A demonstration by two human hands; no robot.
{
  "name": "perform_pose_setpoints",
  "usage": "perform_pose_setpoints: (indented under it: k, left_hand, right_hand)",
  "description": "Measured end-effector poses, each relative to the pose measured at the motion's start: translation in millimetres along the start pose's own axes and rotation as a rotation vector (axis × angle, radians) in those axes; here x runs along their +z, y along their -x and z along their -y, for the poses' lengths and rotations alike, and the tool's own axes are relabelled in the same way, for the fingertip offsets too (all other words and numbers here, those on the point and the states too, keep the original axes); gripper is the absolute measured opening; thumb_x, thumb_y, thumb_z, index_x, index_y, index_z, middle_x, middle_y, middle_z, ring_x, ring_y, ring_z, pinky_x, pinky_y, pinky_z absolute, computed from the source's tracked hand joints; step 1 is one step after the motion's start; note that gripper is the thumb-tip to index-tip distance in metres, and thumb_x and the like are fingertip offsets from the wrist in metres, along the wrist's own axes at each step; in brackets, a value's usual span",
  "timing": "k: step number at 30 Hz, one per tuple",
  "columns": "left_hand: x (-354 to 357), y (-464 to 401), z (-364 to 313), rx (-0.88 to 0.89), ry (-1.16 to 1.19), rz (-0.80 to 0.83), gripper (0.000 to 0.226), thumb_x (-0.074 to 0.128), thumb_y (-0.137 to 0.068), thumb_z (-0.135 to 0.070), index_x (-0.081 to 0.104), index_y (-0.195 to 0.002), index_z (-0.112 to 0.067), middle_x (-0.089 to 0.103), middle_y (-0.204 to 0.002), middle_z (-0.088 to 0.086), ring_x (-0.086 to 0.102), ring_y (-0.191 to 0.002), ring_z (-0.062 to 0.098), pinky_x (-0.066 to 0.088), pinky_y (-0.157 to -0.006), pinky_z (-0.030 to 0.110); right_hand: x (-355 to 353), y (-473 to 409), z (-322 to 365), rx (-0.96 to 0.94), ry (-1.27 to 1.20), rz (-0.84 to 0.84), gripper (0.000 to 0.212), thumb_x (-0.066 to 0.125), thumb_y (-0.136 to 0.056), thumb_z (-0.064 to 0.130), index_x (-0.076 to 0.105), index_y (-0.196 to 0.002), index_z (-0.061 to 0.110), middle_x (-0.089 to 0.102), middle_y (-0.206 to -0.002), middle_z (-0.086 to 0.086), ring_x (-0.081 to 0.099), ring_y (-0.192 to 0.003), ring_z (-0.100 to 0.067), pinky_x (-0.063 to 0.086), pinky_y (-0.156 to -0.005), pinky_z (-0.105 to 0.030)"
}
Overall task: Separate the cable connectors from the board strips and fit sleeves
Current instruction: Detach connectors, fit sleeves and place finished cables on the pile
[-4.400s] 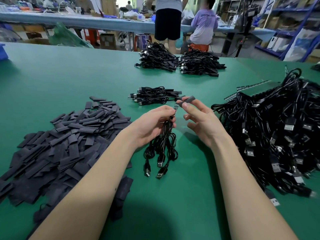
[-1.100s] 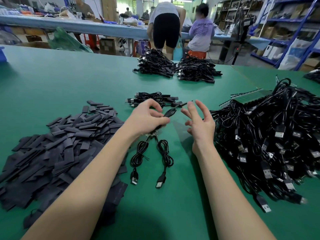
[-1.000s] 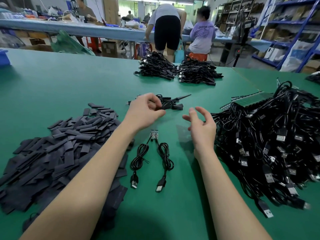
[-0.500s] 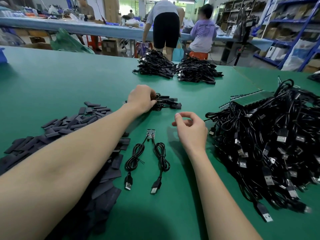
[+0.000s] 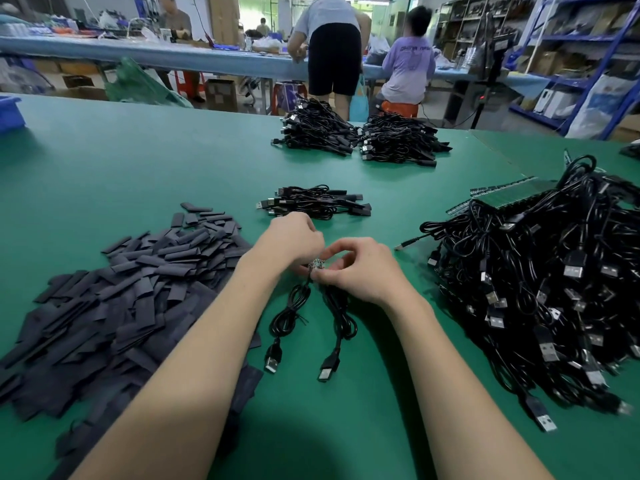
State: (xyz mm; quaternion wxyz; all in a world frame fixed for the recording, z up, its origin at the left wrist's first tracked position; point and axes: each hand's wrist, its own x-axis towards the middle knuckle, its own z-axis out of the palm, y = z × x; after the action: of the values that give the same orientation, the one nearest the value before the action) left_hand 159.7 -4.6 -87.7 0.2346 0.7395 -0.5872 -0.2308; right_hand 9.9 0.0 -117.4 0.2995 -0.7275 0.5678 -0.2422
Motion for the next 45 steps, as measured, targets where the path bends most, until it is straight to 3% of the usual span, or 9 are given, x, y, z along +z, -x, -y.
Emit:
perform_pose_setpoints:
  k: [4,8,12,15,19,26,31,38,45]
  left_hand:
    - [0.0,-3.6,10.0,-0.079,0.274,-0.013,0.005,0.062,-0.092,-0.02,0.06,-0.095,-0.016,0.07,-0.099,0.01,0.074,-0.085,0.023,0.063,-0.081,0.042]
    - [1.7,-1.4,15.5,-0.12,0.594,0.067,0.005,0.07,-0.09,-0.012,0.066,-0.093,-0.012,0.064,-0.07,0.003,0.058,-0.055,0.009,0.052,-0.053,0.023]
    - [3.3,1.1,13.0,-0.085,0.777,0.132,0.003,0.073,-0.091,-0.013,0.07,-0.09,-0.014,0.063,-0.068,0.002,0.054,-0.048,0.007,0.047,-0.047,0.016]
    - [1.8,3.3,11.2,-0.056,0.928,0.209,0.005,0.075,-0.09,-0.013,0.07,-0.089,-0.013,0.069,-0.069,-0.001,0.063,-0.054,0.005,0.052,-0.054,0.015]
    - [-1.0,4.7,13.2,-0.071,1.065,0.323,0.007,0.075,-0.087,-0.007,0.071,-0.091,-0.009,0.074,-0.076,0.002,0.07,-0.065,0.009,0.056,-0.063,0.017]
    - [-1.6,8.5,10.6,-0.08,1.195,0.37,0.008,0.071,-0.087,-0.001,0.072,-0.092,-0.007,0.076,-0.078,0.005,0.071,-0.066,0.008,0.058,-0.065,0.019]
    - [-0.7,10.4,7.3,-0.168,1.392,0.438,0.024,0.073,-0.069,0.001,0.071,-0.093,0.001,0.075,-0.078,0.012,0.072,-0.067,0.014,0.061,-0.079,0.026]
    - [3.1,12.0,8.3,-0.219,1.447,0.453,0.022,0.072,-0.07,0.001,0.07,-0.092,0.002,0.074,-0.083,0.016,0.073,-0.069,0.017,0.061,-0.075,0.026]
    - [2.2,15.7,8.1,-0.242,1.458,0.439,0.006,0.066,-0.086,0.005,0.069,-0.09,0.002,0.073,-0.079,0.015,0.071,-0.066,0.017,0.061,-0.074,0.027]
  right_hand:
    - [-9.9,1.2,-2.6,-0.007,-0.276,0.029,0.021,0.081,-0.082,0.042,0.073,-0.098,0.031,0.076,-0.074,0.014,0.051,-0.047,0.004,0.041,-0.06,-0.024]
    - [-14.2,-0.2,-4.0,0.033,-0.441,-0.061,0.015,0.076,-0.089,0.04,0.074,-0.096,0.027,0.078,-0.081,0.014,0.061,-0.07,0.007,0.041,-0.066,-0.019]
    - [-11.4,-1.8,-4.9,0.048,-0.52,-0.134,0.016,0.078,-0.089,0.04,0.078,-0.088,0.024,0.077,-0.079,0.013,0.067,-0.078,0.007,0.043,-0.066,-0.009]
    - [-12.9,-1.8,-4.3,0.03,-0.61,-0.149,0.013,0.079,-0.089,0.03,0.079,-0.089,0.017,0.075,-0.073,0.012,0.06,-0.059,0.013,0.041,-0.058,-0.002]
    - [-15.6,-0.6,-3.8,0.055,-0.675,-0.131,0.008,0.077,-0.091,0.027,0.077,-0.088,0.019,0.073,-0.07,0.018,0.059,-0.058,0.016,0.039,-0.055,-0.001]
    - [-16.1,1.2,-4.8,0.141,-0.897,-0.02,0.01,0.075,-0.091,0.025,0.076,-0.096,0.017,0.065,-0.07,0.014,0.043,-0.067,-0.007,0.034,-0.056,-0.019]
    - [-15.5,-0.9,-9.3,0.105,-1.045,0.095,0.013,0.078,-0.077,0.032,0.079,-0.072,0.021,0.055,-0.061,0.014,0.04,-0.056,-0.005,0.03,-0.053,-0.019]
    - [-11.0,-4.3,-12.7,0.122,-1.126,0.112,0.015,0.079,-0.076,0.029,0.078,-0.063,0.02,0.055,-0.06,0.013,0.039,-0.054,-0.004,0.029,-0.053,-0.017]
    - [-7.2,-4.7,-12.6,0.161,-1.223,0.136,0.026,0.081,-0.073,0.024,0.073,-0.092,0.009,0.058,-0.072,0.004,0.038,-0.054,-0.004,0.029,-0.046,-0.015]
